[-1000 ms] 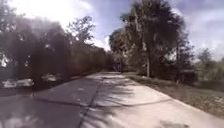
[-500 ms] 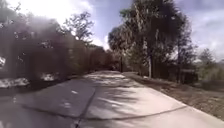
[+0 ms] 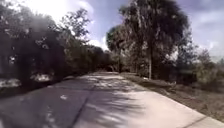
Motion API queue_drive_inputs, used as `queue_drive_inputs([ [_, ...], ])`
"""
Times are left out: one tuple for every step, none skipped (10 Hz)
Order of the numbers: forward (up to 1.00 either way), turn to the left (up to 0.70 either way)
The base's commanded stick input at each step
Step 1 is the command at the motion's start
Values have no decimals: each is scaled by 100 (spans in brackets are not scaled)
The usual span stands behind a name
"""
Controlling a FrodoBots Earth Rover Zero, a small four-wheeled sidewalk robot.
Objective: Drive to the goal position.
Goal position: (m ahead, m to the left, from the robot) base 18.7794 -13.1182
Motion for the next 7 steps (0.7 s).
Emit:
queue_drive_inputs([
  [85, 0],
  [85, 0],
  [85, 0],
  [85, 0],
  [85, 0],
  [85, 0],
  [85, 0],
])
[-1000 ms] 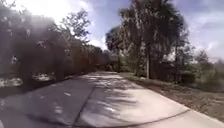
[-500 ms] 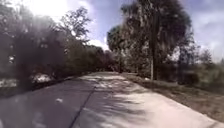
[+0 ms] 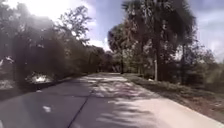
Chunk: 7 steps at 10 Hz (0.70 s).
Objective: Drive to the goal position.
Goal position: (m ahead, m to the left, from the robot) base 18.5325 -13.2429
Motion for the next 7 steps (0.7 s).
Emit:
queue_drive_inputs([
  [85, 0],
  [85, 0],
  [85, 0],
  [95, 0],
  [100, 0],
  [100, 0],
  [100, 0],
])
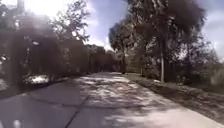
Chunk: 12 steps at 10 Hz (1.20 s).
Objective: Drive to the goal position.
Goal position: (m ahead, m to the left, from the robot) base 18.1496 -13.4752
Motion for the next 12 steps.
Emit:
queue_drive_inputs([
  [100, 0],
  [100, 0],
  [100, 0],
  [100, 0],
  [100, 0],
  [100, 0],
  [100, 0],
  [100, 0],
  [100, 0],
  [100, 0],
  [100, 0],
  [100, 0],
])
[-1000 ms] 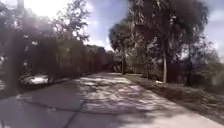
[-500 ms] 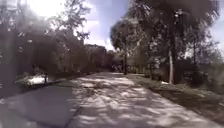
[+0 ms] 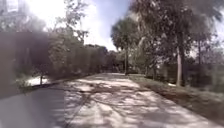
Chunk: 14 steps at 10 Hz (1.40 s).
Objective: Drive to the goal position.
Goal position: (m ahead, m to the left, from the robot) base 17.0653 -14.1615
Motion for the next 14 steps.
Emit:
queue_drive_inputs([
  [100, 0],
  [100, 0],
  [100, 0],
  [100, 0],
  [100, 0],
  [100, 0],
  [100, 0],
  [100, 0],
  [100, 0],
  [100, 0],
  [100, 0],
  [100, 0],
  [100, 0],
  [100, 0],
])
